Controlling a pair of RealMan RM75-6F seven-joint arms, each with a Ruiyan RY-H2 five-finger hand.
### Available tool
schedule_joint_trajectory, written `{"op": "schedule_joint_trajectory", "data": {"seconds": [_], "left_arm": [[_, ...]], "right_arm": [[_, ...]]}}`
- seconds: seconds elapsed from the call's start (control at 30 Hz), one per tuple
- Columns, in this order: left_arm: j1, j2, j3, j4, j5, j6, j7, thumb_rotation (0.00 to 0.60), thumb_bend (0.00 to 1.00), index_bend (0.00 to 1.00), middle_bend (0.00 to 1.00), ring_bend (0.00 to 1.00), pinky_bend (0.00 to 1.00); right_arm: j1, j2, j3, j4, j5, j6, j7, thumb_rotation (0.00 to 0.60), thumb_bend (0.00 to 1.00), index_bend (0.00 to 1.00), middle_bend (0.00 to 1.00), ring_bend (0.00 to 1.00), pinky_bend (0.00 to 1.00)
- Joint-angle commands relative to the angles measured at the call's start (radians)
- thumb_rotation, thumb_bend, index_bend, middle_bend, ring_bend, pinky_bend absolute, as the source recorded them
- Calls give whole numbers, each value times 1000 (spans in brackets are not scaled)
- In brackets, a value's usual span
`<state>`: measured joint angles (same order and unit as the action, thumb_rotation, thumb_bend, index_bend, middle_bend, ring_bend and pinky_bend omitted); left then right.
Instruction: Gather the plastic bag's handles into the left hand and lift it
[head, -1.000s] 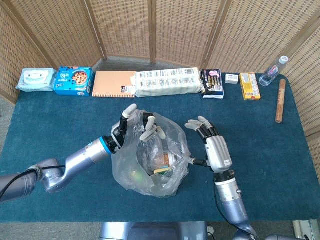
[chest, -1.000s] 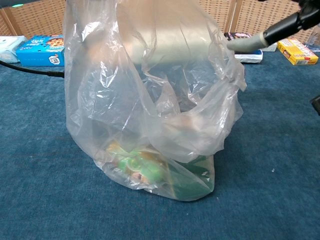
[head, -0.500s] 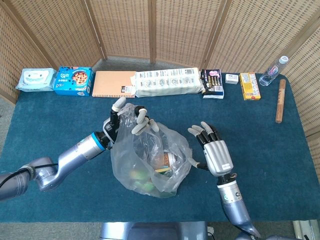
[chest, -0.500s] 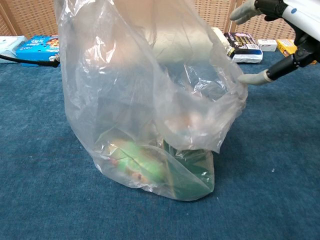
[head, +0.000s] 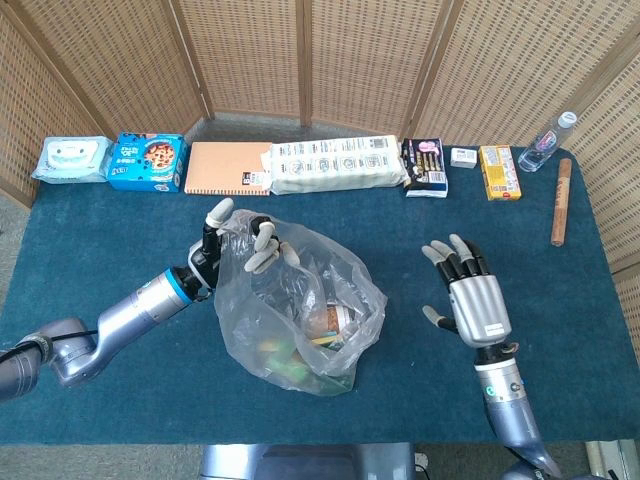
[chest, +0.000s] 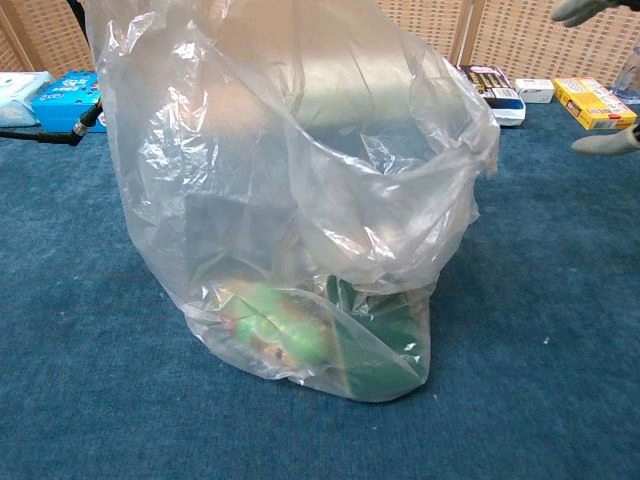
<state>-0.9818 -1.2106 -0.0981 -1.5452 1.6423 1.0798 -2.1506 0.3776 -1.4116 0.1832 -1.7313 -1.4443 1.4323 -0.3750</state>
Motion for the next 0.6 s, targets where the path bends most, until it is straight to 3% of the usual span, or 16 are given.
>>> {"op": "schedule_joint_trajectory", "data": {"seconds": [0.03,0.33,0.6], "left_arm": [[0,-2,1,3,3,3,-4,0,233,656,797,734,375],[-13,-1,-14,-10,-3,6,1,0,234,656,797,735,374],[-31,-14,-28,-31,-22,-21,37,0,233,656,797,734,374]], "right_arm": [[-17,27,-4,-7,3,8,17,599,48,166,174,69,86],[-10,2,-27,-26,-12,-31,75,599,48,160,165,66,85],[43,-89,6,-65,-8,-76,137,600,47,159,163,64,85]]}}
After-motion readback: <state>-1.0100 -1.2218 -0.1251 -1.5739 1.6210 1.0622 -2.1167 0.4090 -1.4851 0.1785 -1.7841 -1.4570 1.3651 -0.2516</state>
